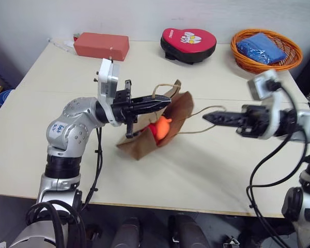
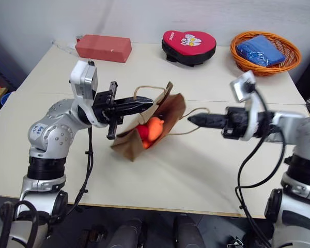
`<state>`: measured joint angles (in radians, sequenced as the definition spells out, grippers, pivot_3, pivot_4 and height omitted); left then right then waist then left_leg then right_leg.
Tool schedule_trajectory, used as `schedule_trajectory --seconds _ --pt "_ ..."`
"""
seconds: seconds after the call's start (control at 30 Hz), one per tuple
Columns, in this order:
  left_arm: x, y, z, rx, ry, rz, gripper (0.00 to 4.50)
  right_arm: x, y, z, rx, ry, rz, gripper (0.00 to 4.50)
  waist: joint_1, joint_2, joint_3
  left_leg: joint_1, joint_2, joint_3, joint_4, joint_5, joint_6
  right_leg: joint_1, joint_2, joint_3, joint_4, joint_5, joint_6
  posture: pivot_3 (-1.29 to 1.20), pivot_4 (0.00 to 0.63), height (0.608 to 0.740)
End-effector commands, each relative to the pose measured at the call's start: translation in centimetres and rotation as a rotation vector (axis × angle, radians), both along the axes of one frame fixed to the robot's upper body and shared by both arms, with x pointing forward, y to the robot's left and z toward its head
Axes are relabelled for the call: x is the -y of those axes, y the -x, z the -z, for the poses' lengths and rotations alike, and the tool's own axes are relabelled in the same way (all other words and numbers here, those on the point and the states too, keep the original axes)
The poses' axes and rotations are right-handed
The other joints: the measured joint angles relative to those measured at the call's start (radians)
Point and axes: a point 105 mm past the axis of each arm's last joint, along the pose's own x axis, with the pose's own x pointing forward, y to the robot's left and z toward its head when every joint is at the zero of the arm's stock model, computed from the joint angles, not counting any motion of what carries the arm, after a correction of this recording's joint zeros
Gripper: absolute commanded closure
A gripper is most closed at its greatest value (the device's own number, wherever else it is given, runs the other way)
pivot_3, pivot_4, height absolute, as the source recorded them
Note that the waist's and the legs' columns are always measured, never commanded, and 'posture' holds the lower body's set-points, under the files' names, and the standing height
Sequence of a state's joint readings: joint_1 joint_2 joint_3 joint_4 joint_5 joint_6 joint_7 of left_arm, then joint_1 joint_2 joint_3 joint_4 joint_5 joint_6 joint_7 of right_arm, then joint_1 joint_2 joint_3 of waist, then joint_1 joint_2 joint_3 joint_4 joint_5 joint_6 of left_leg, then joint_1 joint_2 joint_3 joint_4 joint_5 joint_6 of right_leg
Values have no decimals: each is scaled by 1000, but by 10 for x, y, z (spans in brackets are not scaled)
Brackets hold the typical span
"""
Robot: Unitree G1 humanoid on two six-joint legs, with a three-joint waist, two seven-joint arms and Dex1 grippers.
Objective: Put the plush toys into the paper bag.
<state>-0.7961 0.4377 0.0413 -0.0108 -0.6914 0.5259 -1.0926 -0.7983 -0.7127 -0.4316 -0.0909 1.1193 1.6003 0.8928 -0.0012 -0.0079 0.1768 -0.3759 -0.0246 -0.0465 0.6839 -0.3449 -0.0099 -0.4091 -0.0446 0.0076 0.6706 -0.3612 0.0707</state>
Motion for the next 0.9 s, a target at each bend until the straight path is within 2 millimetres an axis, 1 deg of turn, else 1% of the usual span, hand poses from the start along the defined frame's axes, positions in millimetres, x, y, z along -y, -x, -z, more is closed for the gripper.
schedule_trajectory --seconds 0.03,0.17,0.27,0.33,0.37,0.43,0.47,0.53,0.57,0.67,0.77,0.8,0.87,0.9 --pt "-6 -6 -10 75 5 -27 4500 -1 8 -19 64 -14 -16 4474 0 0 0 0 0 0 0 0 0 0 0 0 0 0 0 0 150 740" --pt "-14 -14 -13 85 26 -71 4500 -10 -2 -17 69 1 32 4474 -4 0 0 0 0 1 -1 0 0 -1 0 0 1 0 0 0 150 740" --pt "-15 -13 -7 75 27 -83 4500 -18 -3 -8 64 4 28 4474 -2 0 0 -1 0 0 -1 0 0 -1 0 0 4 0 0 0 150 740" --pt "-17 -16 -4 71 22 -110 4500 -21 -5 -7 81 -11 41 4474 -2 0 0 -1 0 0 -1 0 0 -1 0 0 4 0 0 0 150 740" --pt "-20 -17 -3 66 25 -128 4500 -23 -8 -11 104 -46 50 4474 -2 0 0 -1 0 0 -1 0 0 -1 0 0 4 0 0 0 150 740" --pt "-25 -15 1 -4 19 -114 4500 -25 -10 -24 161 -152 60 4474 -4 0 0 -1 0 0 -1 0 0 -1 0 0 4 0 0 0 150 740" --pt "-28 -15 2 3 6 -136 4304 -23 -13 -29 187 -203 86 4495 -6 0 0 -1 0 0 -1 0 0 -1 0 0 4 0 0 0 150 740" --pt "-31 -15 2 -10 6 -163 3937 -20 -14 -27 133 -230 69 4500 -6 0 0 -1 0 0 -1 0 0 -2 0 0 5 0 0 0 150 740" --pt "-33 -15 1 -5 1 -175 3628 -18 -13 -24 141 -219 75 4500 -6 0 0 -1 0 0 -1 0 0 -2 0 0 5 0 0 0 150 740" --pt "-39 -12 2 -3 -34 -209 2726 -16 -6 -7 162 -119 64 3900 1 0 0 -2 0 -1 -1 0 0 -1 0 0 3 0 0 0 150 740" --pt "-53 -9 4 -6 -75 -270 1861 -11 -1 4 208 -63 56 2939 -1 0 0 -3 0 -1 -1 -1 1 -1 0 0 1 0 0 0 150 740" --pt "-59 -6 5 -8 -88 -284 1561 -8 -3 6 232 -50 80 2598 -3 0 0 -3 0 -1 -1 -1 1 -1 0 0 1 0 0 0 150 740" --pt "-73 -1 5 -20 -107 -316 1054 3 -4 13 255 -28 111 2004 -8 0 0 -3 0 0 -1 -1 1 -2 0 0 2 0 0 0 150 740" --pt "-80 4 6 -26 -117 -325 724 9 -3 19 257 4 120 1672 -7 0 0 -3 1 0 -1 -1 1 -2 0 0 2 0 0 0 150 740"
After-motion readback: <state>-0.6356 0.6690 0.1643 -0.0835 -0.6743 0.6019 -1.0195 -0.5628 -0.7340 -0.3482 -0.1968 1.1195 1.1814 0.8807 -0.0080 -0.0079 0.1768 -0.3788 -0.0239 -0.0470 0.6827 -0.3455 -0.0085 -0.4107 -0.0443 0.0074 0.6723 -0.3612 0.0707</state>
